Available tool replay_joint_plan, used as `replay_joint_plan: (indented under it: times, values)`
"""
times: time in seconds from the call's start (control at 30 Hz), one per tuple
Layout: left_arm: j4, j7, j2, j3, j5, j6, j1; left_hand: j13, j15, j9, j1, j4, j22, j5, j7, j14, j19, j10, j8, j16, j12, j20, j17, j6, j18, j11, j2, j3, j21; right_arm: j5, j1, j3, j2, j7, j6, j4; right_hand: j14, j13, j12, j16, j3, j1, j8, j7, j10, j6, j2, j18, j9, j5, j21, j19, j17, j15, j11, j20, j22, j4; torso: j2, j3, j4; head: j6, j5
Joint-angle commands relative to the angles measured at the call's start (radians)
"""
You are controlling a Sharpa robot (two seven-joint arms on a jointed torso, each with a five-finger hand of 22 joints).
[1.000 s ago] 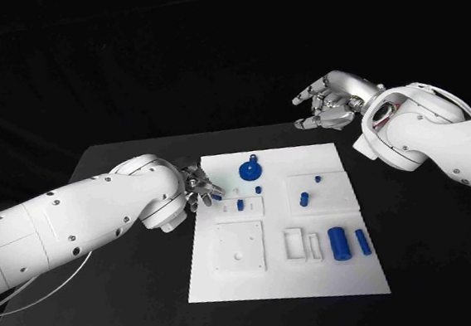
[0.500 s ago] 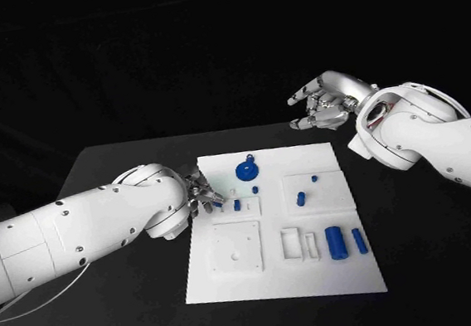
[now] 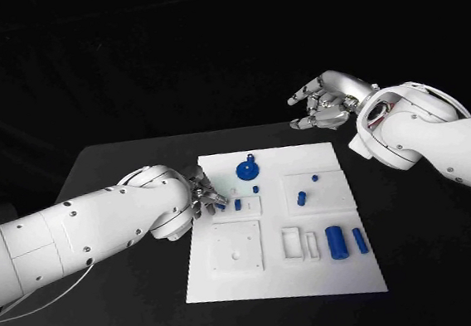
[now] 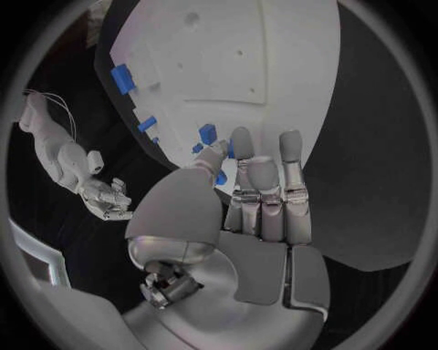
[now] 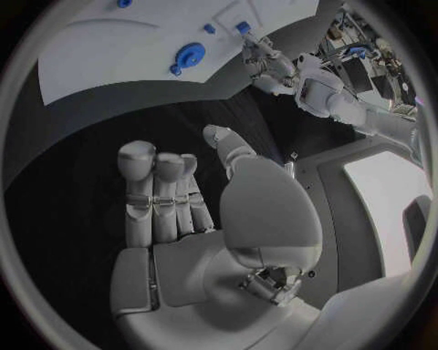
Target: Assemble the parts on the task board
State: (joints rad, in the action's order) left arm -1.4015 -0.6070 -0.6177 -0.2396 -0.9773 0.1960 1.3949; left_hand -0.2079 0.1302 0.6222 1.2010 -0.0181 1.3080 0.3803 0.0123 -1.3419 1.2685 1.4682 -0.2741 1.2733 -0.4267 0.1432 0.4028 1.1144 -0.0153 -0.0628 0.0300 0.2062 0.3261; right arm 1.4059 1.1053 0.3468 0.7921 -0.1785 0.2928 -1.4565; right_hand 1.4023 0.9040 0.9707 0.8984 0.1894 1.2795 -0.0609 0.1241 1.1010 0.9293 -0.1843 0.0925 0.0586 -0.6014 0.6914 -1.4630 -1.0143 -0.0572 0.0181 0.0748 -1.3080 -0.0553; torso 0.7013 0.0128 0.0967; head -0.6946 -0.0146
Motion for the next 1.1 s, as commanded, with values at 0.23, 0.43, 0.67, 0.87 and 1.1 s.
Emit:
replay_joint_plan:
  times: [0.23, 0.43, 0.67, 0.87, 1.1]
  values:
    - [0.009, 0.007, 0.014, 0.000, -0.031, -0.027, -0.005, 0.000, 0.001, 0.352, 0.002, -0.033, 0.018, 0.006, -0.032, -0.006, 0.001, 0.039, -0.002, -0.006, -0.002, 0.004, 0.002, 0.034, 0.015, -0.006, 0.011, 0.042, 0.005, 0.006, -0.001, 0.001, -0.001, 0.000, -0.023, -0.001, 0.003, 0.000, -0.004, -0.007, 0.009, -0.013, 0.001, -0.002, -0.001, 0.006, 0.001, 0.011, 0.001, -0.006, 0.000, -0.023, 0.001, -0.004, -0.007, 0.004, -0.080, 0.000, 0.001, 0.0004, -0.0013, 0.000, -0.001]
    - [0.011, 0.005, 0.016, 0.000, -0.035, -0.038, -0.008, 0.000, 0.001, 0.352, 0.002, -0.033, 0.018, 0.006, -0.032, -0.006, 0.001, 0.039, -0.002, -0.006, -0.002, 0.004, 0.002, 0.034, 0.015, -0.006, 0.011, 0.042, 0.005, 0.007, -0.001, 0.001, 0.000, -0.002, -0.026, -0.002, 0.003, 0.000, -0.004, -0.006, 0.011, -0.013, 0.001, -0.002, -0.001, 0.006, 0.001, 0.011, 0.001, -0.010, -0.001, -0.023, 0.001, -0.004, -0.008, 0.005, -0.080, -0.001, 0.001, 0.0003, 0.0002, -0.002, 0.002]
    - [0.013, 0.001, 0.014, 0.000, -0.043, -0.047, -0.010, 0.000, 0.001, 0.353, 0.003, -0.034, 0.017, 0.006, -0.032, -0.007, 0.001, 0.038, -0.002, -0.008, -0.002, 0.004, 0.003, 0.033, 0.015, -0.006, 0.011, 0.044, 0.005, 0.007, -0.001, 0.001, 0.001, -0.002, -0.027, -0.001, 0.003, 0.000, -0.004, -0.006, 0.011, -0.013, 0.001, -0.002, -0.001, 0.006, 0.001, 0.011, 0.001, -0.010, -0.001, -0.023, 0.001, -0.004, -0.008, 0.005, -0.080, -0.001, 0.000, -0.0012, 0.0011, -0.004, 0.007]
    - [0.014, -0.001, 0.012, 0.000, -0.050, -0.053, -0.010, 0.000, 0.001, 0.353, 0.004, -0.036, 0.017, 0.007, -0.031, -0.007, 0.000, 0.038, -0.002, -0.008, -0.002, 0.004, 0.003, 0.033, 0.015, -0.006, 0.011, 0.045, 0.005, 0.007, -0.001, 0.001, 0.000, -0.002, -0.028, 0.000, 0.003, 0.000, -0.004, -0.006, 0.011, -0.013, 0.001, -0.002, -0.001, 0.006, 0.001, 0.011, 0.001, -0.010, -0.001, -0.023, 0.001, -0.004, -0.008, 0.005, -0.080, -0.001, 0.000, -0.0005, 0.0006, -0.003, 0.005]
    - [0.011, -0.005, 0.011, 0.000, -0.052, -0.073, -0.010, -0.001, 0.001, 0.355, 0.003, -0.038, 0.017, 0.008, -0.031, -0.007, 0.000, 0.038, -0.003, -0.009, -0.002, 0.004, 0.005, 0.033, 0.015, -0.005, 0.012, 0.046, 0.006, 0.007, -0.001, 0.001, -0.001, -0.001, -0.029, 0.002, 0.003, 0.000, -0.004, -0.006, 0.011, -0.013, 0.001, -0.002, -0.001, 0.006, 0.001, 0.011, 0.001, -0.010, -0.001, -0.023, 0.001, -0.004, -0.008, 0.005, -0.080, -0.001, 0.000, -0.0007, 0.0004, -0.006, 0.002]
